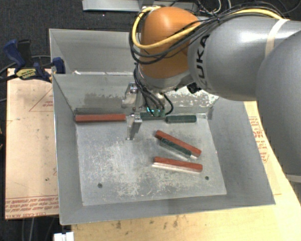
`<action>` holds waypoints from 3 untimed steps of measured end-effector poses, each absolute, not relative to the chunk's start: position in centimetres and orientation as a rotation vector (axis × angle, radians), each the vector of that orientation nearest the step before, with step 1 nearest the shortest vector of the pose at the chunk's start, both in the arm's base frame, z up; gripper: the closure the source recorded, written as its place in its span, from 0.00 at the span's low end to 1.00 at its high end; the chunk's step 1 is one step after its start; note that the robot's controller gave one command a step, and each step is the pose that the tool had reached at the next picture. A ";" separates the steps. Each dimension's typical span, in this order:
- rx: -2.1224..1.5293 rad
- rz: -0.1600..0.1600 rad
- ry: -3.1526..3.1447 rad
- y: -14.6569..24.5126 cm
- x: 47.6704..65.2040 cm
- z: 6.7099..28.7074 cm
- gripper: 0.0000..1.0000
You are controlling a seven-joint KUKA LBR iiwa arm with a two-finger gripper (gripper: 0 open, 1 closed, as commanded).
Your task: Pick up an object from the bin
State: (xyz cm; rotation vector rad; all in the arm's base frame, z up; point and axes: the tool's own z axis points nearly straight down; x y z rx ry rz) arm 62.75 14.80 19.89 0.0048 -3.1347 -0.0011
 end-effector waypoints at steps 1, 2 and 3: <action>0.002 -0.003 -3.143 14.7 62.9 20.4 0.00; 0.129 -0.005 -3.146 11.1 63.8 16.9 0.00; 0.428 -0.001 -3.110 7.7 64.2 15.4 0.00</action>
Offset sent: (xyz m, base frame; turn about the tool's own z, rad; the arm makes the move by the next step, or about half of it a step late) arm 0.0270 -0.1239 -0.1110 -0.2359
